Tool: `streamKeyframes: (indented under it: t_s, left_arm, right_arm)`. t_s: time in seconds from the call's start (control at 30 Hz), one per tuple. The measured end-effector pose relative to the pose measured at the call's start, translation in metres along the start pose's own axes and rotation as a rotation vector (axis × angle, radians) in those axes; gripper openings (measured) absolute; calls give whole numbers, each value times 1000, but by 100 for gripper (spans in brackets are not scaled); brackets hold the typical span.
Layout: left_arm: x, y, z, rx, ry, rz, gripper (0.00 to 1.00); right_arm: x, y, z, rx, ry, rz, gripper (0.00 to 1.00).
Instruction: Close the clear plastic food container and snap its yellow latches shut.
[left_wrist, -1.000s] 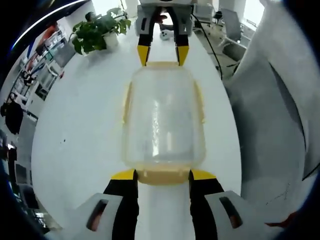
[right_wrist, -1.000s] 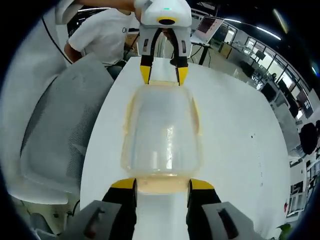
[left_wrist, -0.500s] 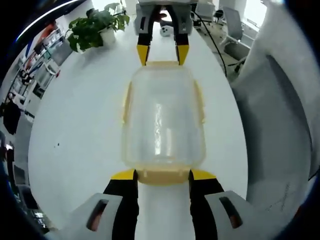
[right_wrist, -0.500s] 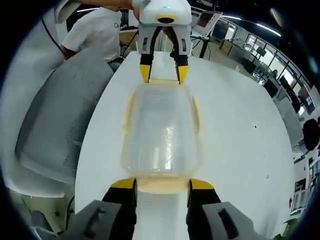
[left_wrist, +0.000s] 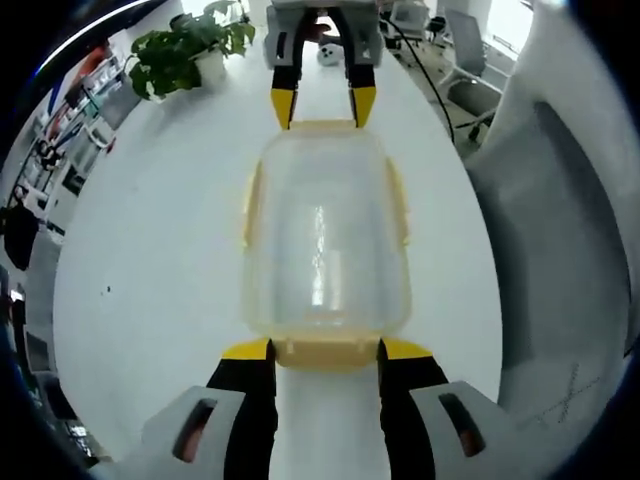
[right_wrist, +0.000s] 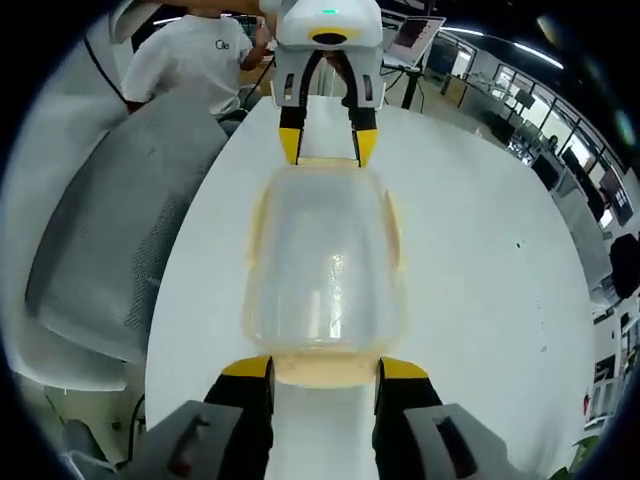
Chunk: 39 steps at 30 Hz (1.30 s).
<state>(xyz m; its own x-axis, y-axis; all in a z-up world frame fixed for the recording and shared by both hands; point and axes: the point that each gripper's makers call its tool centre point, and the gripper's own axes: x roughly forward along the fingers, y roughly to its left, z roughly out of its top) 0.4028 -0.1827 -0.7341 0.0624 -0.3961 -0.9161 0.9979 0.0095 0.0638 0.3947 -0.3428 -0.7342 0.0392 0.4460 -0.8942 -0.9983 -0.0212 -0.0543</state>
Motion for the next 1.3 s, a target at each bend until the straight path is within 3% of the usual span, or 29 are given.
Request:
streamKeyframes:
  t_s: [1.3]
  left_arm:
    - [12,-5,-8,19,38,31,38]
  right_arm:
    - [12,7,-5,-10,47,1,38]
